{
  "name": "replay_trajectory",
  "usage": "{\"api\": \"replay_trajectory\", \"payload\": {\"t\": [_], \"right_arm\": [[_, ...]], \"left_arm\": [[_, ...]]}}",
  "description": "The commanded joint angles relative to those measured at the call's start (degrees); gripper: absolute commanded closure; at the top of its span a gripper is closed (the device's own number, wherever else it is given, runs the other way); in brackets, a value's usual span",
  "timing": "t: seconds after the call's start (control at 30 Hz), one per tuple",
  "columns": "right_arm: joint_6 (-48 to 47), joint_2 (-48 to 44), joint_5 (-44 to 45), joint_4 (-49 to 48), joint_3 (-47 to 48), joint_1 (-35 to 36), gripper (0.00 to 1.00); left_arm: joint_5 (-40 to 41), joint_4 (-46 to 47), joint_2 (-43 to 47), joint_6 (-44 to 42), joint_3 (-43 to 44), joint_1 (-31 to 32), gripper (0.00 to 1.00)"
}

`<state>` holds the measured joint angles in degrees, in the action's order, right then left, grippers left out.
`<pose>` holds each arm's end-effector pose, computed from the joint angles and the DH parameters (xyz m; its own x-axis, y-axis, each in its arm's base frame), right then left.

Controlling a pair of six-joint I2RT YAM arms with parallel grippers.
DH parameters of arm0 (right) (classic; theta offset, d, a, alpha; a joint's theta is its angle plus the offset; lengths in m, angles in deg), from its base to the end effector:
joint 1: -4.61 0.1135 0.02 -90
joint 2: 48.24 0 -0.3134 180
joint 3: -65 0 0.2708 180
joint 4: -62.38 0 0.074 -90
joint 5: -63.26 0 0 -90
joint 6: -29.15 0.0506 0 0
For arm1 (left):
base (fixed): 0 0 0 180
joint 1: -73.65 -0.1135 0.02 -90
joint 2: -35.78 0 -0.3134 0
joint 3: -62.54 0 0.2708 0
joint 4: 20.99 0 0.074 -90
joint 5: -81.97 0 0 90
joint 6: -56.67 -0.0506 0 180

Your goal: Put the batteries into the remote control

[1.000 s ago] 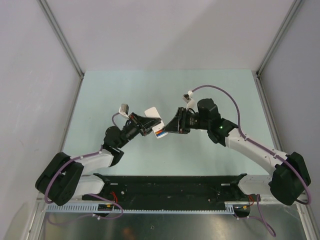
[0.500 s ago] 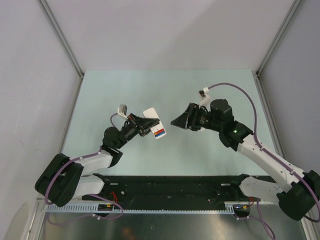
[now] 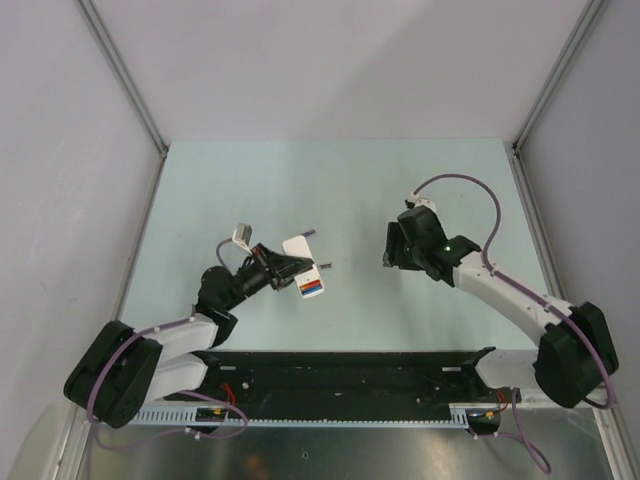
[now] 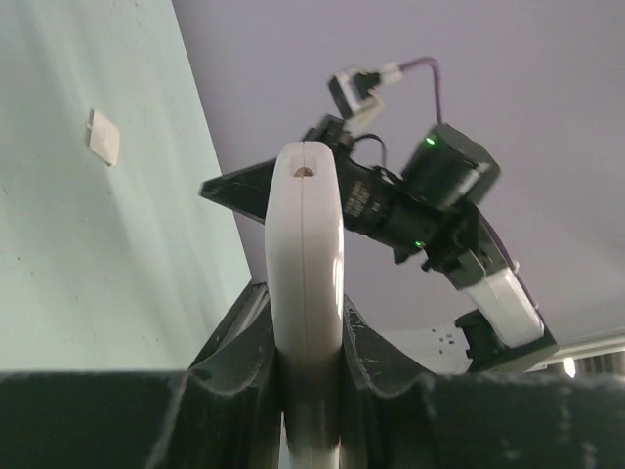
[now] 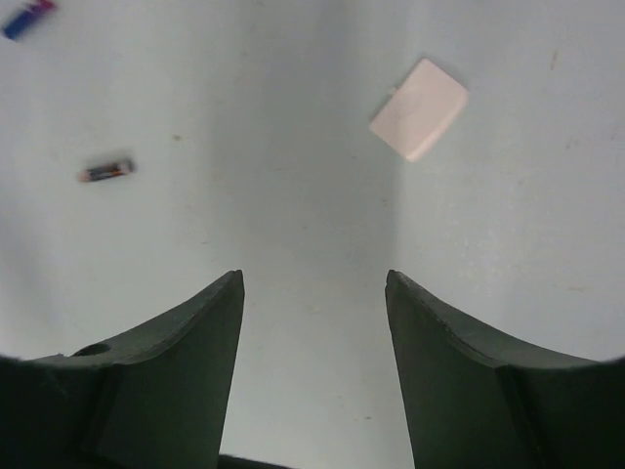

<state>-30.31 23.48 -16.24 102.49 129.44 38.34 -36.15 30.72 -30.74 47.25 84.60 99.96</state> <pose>0.2331 0.1445 0.2857 -0.7525 0.0984 -0.6512 -0.0708 0.9710 0.2285 0.1742 -0.1127 0.2262 -0.7806 -0.5847 -0.2210 0.2442 0.0403 -0.9689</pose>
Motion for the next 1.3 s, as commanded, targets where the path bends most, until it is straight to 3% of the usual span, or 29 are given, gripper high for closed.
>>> {"api": "replay_trajectory", "payload": {"t": [0.0,0.27,0.53,0.83,1.0,1.27], "right_arm": [[-3.9,4.8,3.6,-0.4,0.0,-1.3,0.34],[0.2,13.1,5.4,-4.5,0.4,-5.2,0.30],[-10.8,20.7,6.3,-8.3,2.9,-5.5,0.31],[-9.7,22.0,7.6,-6.7,3.2,-6.6,0.38],[-14.9,23.7,4.1,-8.9,4.7,-7.1,0.26],[-21.2,29.6,1.9,-5.3,10.1,-7.5,0.22]], "left_arm": [[-2.3,0.3,4.5,-2.4,-1.0,-0.6,1.00],[-1.0,-4.7,9.5,-3.8,-2.2,-0.7,1.00],[-1.7,-6.0,10.9,-4.2,-1.9,-0.7,1.00],[-1.4,-6.4,11.2,-4.5,-2.3,-0.7,1.00],[-1.9,-6.5,10.8,-4.6,-1.9,-0.7,1.00],[-2.7,-6.7,11.8,-4.3,-2.0,-0.8,1.00]]}}
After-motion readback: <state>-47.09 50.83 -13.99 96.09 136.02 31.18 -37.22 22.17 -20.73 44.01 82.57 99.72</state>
